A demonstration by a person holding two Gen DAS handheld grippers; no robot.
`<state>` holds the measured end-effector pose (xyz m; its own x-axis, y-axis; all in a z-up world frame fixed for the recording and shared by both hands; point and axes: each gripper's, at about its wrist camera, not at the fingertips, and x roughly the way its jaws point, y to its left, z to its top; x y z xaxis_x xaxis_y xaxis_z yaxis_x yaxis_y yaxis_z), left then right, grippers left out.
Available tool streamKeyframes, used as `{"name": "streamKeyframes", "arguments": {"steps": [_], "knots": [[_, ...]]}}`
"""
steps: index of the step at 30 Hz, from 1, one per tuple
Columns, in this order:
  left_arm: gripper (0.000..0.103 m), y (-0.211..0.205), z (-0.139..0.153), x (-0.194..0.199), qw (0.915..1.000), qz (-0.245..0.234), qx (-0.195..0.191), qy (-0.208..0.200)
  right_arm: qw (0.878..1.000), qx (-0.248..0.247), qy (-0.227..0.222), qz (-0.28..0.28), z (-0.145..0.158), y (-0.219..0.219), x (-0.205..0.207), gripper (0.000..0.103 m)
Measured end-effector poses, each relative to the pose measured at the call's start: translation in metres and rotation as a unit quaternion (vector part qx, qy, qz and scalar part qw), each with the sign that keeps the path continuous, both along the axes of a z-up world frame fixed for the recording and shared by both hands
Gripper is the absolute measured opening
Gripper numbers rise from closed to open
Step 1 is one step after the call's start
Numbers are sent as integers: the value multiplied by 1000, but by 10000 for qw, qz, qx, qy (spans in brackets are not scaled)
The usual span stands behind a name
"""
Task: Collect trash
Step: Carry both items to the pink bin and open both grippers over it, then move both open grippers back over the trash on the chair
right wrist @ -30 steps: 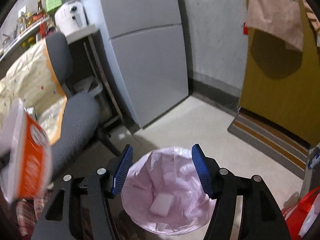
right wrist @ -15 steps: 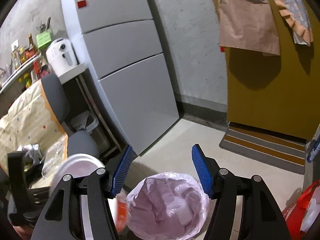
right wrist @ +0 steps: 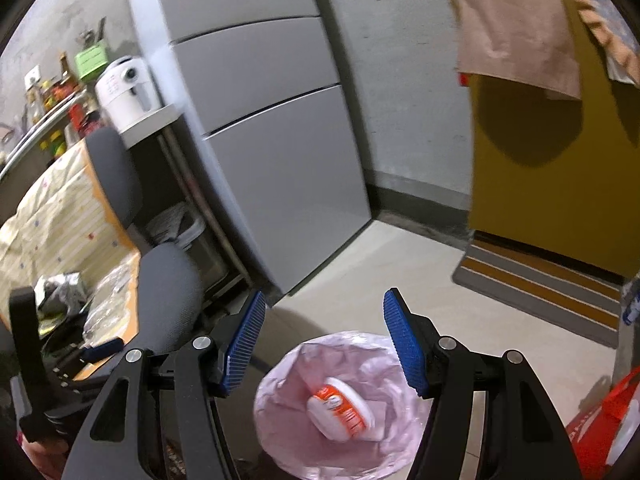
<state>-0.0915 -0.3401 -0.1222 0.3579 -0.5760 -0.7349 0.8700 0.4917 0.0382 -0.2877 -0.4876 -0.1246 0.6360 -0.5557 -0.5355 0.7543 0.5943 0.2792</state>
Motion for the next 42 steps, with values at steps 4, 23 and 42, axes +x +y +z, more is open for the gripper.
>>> {"name": "streamKeyframes", "arguments": {"steps": [4,23,42], "knots": [[65,33,15,14,9987,452,-48,-247,9993,-127,50,345,11,20,26,63],[66,137,46,62,9837,1703,-408,-397,9827,-758,235,1674,57,118,120,65],[75,232,45,128,9504,3060,-288,-479,9499,-777,346,3006,55,184,227,72]]}}
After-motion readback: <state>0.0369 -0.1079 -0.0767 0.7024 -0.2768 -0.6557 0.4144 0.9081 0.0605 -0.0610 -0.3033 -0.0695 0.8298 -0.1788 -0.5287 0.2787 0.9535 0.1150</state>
